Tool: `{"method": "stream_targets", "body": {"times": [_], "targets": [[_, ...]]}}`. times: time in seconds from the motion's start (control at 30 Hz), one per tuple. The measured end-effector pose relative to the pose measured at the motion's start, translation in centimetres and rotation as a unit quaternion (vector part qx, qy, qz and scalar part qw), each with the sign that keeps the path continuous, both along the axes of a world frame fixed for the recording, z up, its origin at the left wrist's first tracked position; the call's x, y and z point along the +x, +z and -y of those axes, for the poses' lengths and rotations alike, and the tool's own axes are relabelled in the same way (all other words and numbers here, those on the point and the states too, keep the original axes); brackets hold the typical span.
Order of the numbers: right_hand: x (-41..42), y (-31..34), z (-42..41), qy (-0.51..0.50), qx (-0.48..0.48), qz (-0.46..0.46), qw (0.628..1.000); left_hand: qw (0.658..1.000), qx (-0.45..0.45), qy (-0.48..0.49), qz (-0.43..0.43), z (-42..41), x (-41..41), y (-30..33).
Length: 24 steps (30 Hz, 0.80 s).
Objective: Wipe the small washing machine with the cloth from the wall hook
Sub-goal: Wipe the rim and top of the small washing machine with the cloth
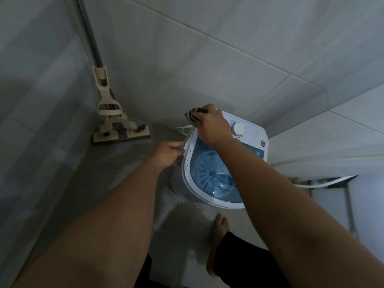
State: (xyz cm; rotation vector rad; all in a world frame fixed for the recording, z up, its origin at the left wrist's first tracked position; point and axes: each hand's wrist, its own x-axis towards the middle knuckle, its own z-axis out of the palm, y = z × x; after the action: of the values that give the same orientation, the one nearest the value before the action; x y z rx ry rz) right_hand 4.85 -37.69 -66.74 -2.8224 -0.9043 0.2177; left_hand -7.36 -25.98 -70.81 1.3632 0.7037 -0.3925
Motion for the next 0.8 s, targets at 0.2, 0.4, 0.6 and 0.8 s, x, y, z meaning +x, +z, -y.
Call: {"method": "stream_targets", "body": {"times": [0.2, 0.4, 0.6, 0.8], "targets": [[-3.7, -0.2, 2.5, 0.035, 0.026, 0.029, 0.999, 1.000, -0.001, -0.004, -0.003, 0.0, -0.3, 0.0], [-7.1, -0.6, 4.1, 0.054, 0.040, 0.012, 0.998, 1.000, -0.003, -0.009, -0.014, -0.1, -0.5, 0.2], [-9.3, -0.1, 4.9, 0.064, 0.037, -0.013, 0.997, 1.000, -0.016, -0.018, -0.011, -0.2, -0.4, 0.4], [-10.2, -0.4, 5.7, 0.072, 0.048, -0.021, 0.996, 1.000, -0.024, -0.006, -0.004, -0.2, -0.4, 0.5]]}}
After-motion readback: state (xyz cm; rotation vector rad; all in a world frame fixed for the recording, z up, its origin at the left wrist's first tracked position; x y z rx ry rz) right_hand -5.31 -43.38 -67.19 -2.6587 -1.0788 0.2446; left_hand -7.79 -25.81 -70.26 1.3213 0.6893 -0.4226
